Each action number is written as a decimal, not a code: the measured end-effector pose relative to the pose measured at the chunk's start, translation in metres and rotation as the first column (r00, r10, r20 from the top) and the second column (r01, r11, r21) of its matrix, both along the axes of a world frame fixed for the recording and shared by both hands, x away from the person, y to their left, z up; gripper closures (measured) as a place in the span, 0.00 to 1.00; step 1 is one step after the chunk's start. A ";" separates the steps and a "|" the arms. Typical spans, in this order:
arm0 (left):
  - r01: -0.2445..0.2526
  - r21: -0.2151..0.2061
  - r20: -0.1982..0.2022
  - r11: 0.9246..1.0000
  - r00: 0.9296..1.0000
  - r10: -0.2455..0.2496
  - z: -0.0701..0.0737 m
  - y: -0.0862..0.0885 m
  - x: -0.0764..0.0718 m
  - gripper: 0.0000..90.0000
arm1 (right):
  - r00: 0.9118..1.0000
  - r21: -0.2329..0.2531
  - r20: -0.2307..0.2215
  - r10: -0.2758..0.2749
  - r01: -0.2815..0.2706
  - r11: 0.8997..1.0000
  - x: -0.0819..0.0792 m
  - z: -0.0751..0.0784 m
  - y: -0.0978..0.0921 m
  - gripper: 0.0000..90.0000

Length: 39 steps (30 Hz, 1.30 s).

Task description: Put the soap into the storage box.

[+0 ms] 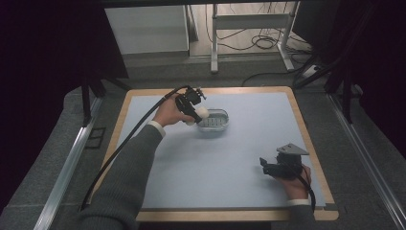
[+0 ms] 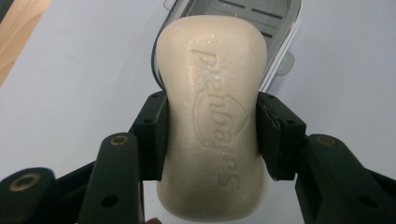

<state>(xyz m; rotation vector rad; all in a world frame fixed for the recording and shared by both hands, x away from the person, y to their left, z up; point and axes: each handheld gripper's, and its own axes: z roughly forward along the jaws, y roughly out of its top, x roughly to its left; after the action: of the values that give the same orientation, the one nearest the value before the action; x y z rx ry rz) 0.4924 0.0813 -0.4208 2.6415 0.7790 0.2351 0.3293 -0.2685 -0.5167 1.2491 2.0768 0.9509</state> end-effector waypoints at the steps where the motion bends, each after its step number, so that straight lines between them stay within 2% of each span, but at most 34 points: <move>1: 0.002 -0.007 -0.005 1.000 1.000 -0.002 0.000 -0.002 0.001 0.55 | 1.000 0.000 0.000 0.001 -0.001 1.000 0.000 0.000 0.000 0.12; 8: 0.017 0.018 -0.001 1.000 1.000 -0.017 -0.004 -0.014 0.006 0.55 | 1.000 -0.004 0.001 0.003 -0.003 1.000 0.000 -0.001 0.000 0.12; 11: 0.015 0.009 0.006 1.000 1.000 -0.016 -0.006 -0.017 0.007 0.55 | 1.000 -0.003 0.001 0.002 -0.002 1.000 0.000 0.000 0.000 0.12; 17: 0.031 0.028 0.014 0.999 0.999 -0.031 -0.009 -0.025 0.011 0.55 | 1.000 -0.005 -0.004 0.004 -0.004 1.000 0.000 -0.001 0.001 0.12; 23: 0.043 0.010 0.017 0.999 0.999 -0.043 -0.010 -0.034 0.014 0.55 | 1.000 -0.007 -0.007 0.005 -0.005 1.000 0.001 -0.002 0.001 0.12; 28: 0.064 0.024 0.025 0.998 0.998 -0.064 -0.015 -0.043 0.017 0.55 | 1.000 -0.007 -0.006 0.005 -0.005 1.000 0.000 -0.002 0.001 0.12; 39: 0.089 0.043 0.011 0.995 0.996 -0.090 -0.028 -0.050 0.021 0.55 | 1.000 -0.011 -0.008 0.009 -0.009 1.000 0.001 -0.003 0.003 0.12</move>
<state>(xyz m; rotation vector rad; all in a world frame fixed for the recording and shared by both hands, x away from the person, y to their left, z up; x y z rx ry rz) 0.5131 0.0310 -0.4489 2.7046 0.6561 0.2474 0.3299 -0.2659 -0.5195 1.2408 2.0924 0.9382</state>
